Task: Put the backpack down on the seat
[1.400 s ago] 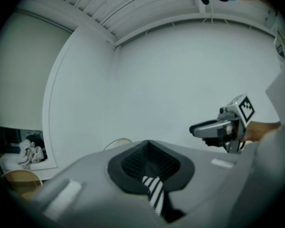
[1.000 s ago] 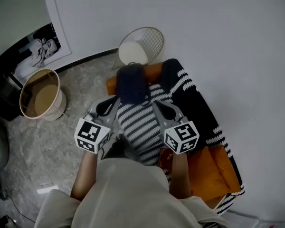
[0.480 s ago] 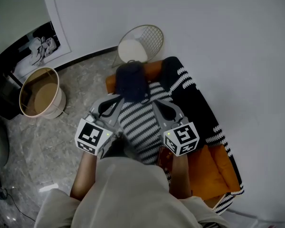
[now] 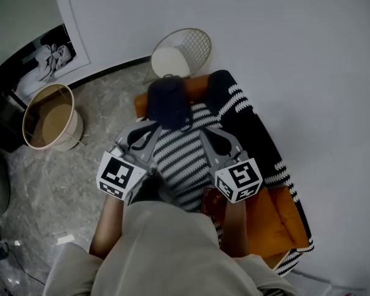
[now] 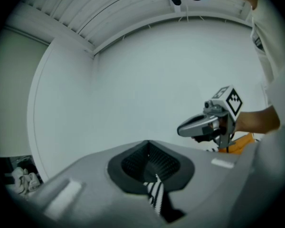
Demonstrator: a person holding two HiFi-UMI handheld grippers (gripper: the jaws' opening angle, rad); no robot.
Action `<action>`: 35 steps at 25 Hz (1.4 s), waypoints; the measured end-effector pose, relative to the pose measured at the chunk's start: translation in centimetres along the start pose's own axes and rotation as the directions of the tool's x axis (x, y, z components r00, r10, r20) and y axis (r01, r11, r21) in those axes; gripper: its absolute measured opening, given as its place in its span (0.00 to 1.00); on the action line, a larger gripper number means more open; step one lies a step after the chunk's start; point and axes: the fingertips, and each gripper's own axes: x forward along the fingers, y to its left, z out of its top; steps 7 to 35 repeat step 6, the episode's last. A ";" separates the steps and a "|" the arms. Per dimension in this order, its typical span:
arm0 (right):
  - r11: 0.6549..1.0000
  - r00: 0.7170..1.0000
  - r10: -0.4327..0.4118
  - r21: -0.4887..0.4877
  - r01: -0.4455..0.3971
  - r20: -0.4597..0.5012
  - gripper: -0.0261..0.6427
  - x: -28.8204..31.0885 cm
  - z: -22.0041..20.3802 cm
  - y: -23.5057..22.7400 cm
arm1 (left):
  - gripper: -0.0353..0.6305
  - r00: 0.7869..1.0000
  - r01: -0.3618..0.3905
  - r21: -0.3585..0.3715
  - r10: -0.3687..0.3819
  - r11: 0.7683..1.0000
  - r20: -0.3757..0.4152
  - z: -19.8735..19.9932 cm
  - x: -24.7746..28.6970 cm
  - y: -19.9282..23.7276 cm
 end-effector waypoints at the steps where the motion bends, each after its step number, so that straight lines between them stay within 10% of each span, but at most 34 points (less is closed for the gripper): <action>1: 1.000 1.000 0.000 -0.001 0.000 -0.002 0.05 0.0 -0.1 -0.2 | 0.06 1.000 0.000 -0.003 0.000 1.000 -0.001 -0.1 0.2 0.0; 35: 1.000 1.000 -0.008 0.001 0.008 -0.017 0.05 0.0 -0.7 -1.0 | 0.06 0.999 -0.013 0.007 0.013 1.000 -0.031 -1.0 1.2 0.2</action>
